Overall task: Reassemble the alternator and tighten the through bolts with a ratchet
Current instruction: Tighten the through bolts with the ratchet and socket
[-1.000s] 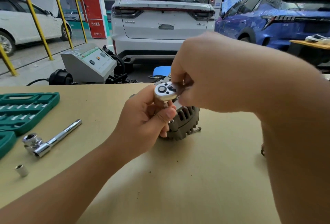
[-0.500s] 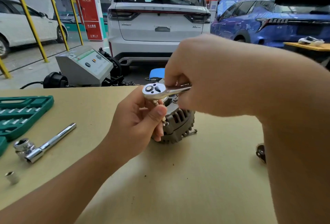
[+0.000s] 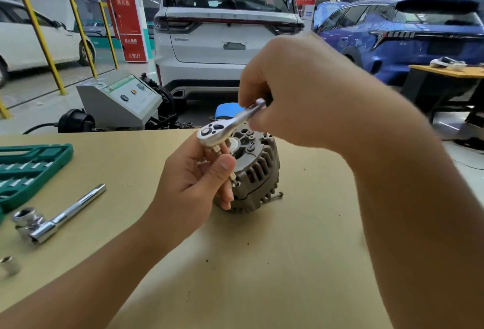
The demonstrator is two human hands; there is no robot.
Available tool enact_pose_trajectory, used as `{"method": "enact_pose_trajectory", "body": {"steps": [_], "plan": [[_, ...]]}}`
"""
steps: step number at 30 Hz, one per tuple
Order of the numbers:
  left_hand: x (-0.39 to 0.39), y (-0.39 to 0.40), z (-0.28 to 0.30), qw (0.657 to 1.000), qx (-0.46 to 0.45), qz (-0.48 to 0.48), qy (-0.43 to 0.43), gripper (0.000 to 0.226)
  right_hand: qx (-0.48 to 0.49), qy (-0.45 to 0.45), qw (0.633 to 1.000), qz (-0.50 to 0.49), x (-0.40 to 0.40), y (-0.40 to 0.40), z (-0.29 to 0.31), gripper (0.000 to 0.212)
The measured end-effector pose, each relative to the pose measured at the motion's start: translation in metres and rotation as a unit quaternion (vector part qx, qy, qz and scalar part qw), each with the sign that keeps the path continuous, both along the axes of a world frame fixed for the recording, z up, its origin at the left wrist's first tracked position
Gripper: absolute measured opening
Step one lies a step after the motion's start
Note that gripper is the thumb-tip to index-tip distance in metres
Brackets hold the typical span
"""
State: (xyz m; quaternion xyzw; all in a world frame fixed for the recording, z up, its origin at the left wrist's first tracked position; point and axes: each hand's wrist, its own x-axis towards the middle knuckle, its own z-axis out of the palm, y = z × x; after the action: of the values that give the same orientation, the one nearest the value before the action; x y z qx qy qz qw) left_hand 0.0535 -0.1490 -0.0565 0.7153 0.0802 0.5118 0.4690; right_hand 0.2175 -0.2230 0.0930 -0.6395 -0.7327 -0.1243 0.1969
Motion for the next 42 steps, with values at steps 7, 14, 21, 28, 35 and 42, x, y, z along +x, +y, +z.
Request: {"method": "enact_pose_trajectory", "body": {"steps": [7,14,21,28,35,42], "plan": [[0.005,-0.002,-0.001,0.999,0.006,0.047,0.012,0.002,0.099,0.448,0.877,0.141,0.020,0.031,-0.050,0.114],[0.003,-0.001,-0.001,0.999,0.009,0.034,0.006,0.006,-0.179,0.593,0.672,0.405,0.014,0.041,-0.072,0.050],[0.008,0.000,-0.002,0.997,-0.048,0.061,-0.026,0.012,-0.157,0.571,0.741,0.316,-0.028,0.043,-0.089,0.021],[0.008,-0.005,-0.005,0.998,-0.038,0.042,-0.026,0.008,-0.121,0.706,0.633,0.294,-0.033,0.043,-0.091,0.032],[0.008,-0.001,-0.003,0.997,-0.023,0.069,-0.016,0.010,-0.068,0.570,0.759,0.306,-0.037,0.043,-0.099,0.026],[0.013,-0.004,-0.004,0.997,-0.027,0.071,-0.014,0.008,-0.069,0.648,0.711,0.263,-0.037,0.042,-0.095,0.054]]}}
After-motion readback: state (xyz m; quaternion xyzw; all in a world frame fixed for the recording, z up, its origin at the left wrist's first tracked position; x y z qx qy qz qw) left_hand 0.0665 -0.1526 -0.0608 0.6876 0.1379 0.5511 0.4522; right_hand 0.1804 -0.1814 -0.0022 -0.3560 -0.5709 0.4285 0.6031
